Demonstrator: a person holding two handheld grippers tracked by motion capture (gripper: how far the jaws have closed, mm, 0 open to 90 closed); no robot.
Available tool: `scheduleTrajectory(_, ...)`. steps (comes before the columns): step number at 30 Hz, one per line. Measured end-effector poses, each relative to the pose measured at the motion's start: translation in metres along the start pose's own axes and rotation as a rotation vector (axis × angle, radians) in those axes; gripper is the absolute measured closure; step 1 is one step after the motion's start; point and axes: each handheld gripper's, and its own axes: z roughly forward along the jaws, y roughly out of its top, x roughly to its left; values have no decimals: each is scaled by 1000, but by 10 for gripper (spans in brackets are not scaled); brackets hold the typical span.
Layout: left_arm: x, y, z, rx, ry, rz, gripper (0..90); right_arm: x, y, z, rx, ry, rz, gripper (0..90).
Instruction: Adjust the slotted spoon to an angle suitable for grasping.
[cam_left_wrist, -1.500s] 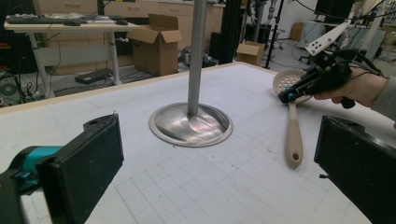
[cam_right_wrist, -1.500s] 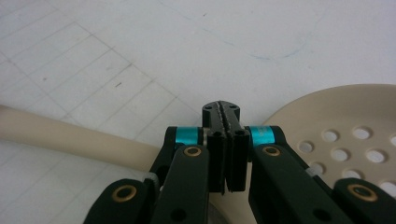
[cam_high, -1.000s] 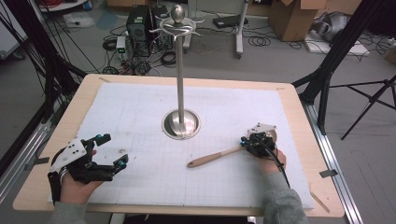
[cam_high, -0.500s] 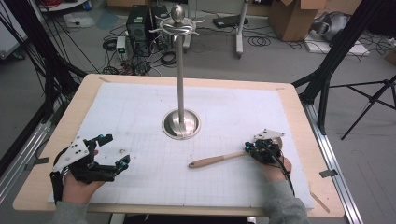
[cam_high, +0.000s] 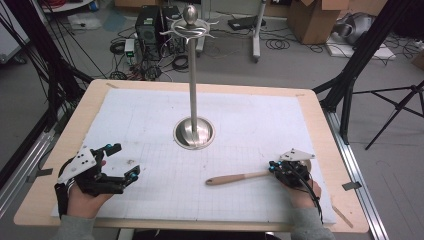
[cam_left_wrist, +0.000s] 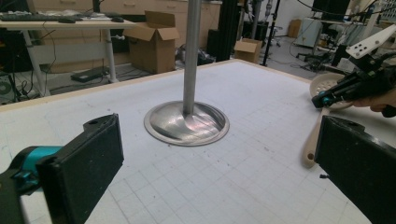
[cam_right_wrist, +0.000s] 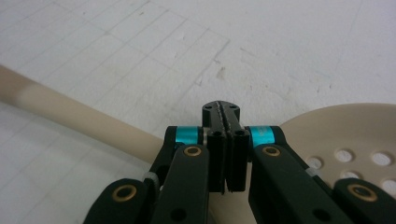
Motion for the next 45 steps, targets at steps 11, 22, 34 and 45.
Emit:
scheduleTrajectory(11,-2,1,4,3,-12,5,17,2,-6,-10,21,-12,-20,865)
scheduleTrajectory(22,-2,0,9,10,-21,6,17,21,-4,-35,-105,63,-58,900)
scheduleTrajectory(34,-3,0,8,10,-19,4,17,72,-6,-34,-117,292,-153,900)
scheduleTrajectory(45,-2,0,4,2,-10,2,18,96,2,-5,-71,360,-205,900)
